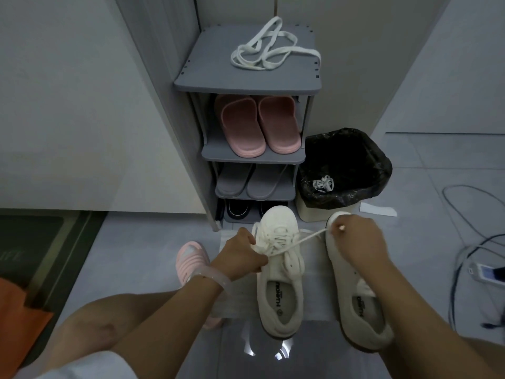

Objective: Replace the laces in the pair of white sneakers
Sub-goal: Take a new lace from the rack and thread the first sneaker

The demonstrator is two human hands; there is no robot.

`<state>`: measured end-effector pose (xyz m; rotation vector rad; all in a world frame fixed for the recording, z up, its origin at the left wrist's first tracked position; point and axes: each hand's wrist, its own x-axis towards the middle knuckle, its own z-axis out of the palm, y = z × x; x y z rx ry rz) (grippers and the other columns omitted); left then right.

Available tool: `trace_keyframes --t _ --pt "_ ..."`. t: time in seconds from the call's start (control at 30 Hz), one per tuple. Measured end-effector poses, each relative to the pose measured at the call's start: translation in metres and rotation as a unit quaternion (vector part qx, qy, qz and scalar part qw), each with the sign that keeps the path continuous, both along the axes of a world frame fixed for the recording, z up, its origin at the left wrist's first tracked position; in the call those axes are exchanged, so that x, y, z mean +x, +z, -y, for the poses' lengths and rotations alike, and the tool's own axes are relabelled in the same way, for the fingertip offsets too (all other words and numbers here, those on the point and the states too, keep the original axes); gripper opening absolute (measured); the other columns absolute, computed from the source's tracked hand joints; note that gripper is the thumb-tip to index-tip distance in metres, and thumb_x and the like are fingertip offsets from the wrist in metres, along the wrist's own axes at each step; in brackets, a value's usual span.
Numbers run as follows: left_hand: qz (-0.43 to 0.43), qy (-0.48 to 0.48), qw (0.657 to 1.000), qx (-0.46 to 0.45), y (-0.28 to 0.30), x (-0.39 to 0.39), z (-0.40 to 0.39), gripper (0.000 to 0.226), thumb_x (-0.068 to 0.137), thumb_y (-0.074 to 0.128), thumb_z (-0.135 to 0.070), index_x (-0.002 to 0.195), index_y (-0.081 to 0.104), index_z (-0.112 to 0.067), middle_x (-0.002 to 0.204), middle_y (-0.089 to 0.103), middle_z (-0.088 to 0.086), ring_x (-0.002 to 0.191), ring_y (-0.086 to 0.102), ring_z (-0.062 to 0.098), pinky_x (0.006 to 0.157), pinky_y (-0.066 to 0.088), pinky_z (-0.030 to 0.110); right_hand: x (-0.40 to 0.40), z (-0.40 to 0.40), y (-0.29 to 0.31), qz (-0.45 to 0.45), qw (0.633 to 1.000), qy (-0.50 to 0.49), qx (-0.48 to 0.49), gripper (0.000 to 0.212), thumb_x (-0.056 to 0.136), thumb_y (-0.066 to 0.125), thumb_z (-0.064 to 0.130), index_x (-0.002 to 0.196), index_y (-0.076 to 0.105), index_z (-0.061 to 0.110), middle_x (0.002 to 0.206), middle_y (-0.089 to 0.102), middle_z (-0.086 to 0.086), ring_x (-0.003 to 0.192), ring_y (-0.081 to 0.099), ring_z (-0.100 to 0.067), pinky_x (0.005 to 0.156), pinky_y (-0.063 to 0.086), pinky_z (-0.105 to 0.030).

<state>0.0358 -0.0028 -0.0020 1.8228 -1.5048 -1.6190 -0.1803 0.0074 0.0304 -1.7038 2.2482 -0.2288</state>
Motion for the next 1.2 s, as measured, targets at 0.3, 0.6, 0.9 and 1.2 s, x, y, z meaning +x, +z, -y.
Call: trace_keyframes --t 0.3,0.6,0.9,1.2 --pt "0.002 -0.070 0.997 -0.012 0.003 0.005 0.001 0.016 0.078 0.066 -0.008 0.091 0.061 -0.016 0.075 0.061 -0.003 0.052 0.059 -0.006 0.052 0.046 0.006 0.050 -0.015 -0.009 0.025 0.975 0.221 0.023 0.032 0.095 0.046 0.033 0.125 0.050 0.026 0.119 0.053 0.001 0.105 0.057 -0.021 0.081 0.044 -0.030" --pt "0.018 -0.074 0.997 -0.016 -0.003 0.004 0.004 0.009 0.077 0.066 -0.009 0.080 0.064 -0.017 0.070 0.065 -0.004 0.051 0.062 -0.005 0.053 0.049 0.009 0.067 -0.021 -0.018 0.035 0.977 0.208 0.038 0.020 0.097 0.041 0.023 0.108 0.052 0.011 0.115 0.044 -0.003 0.096 0.055 -0.021 0.072 0.042 -0.030" --pt "-0.027 -0.013 0.999 0.046 -0.006 0.006 0.008 0.023 0.075 0.068 -0.004 0.084 0.048 -0.013 0.085 0.063 0.013 0.061 0.065 0.011 0.062 0.058 0.024 0.006 -0.008 -0.007 -0.047 0.998 -0.031 0.007 0.019 0.093 0.046 0.010 0.109 0.052 0.002 0.116 0.045 -0.014 0.094 0.055 -0.032 0.068 0.039 -0.034" --pt "-0.044 -0.005 0.997 0.063 -0.012 0.008 0.008 0.026 0.073 0.073 -0.009 0.085 0.050 -0.011 0.073 0.066 0.008 0.062 0.068 0.012 0.063 0.058 0.026 0.053 -0.021 -0.028 -0.002 0.970 0.242 0.018 0.026 0.093 0.045 0.014 0.117 0.054 0.020 0.120 0.043 0.001 0.111 0.042 -0.016 0.077 0.046 -0.028"
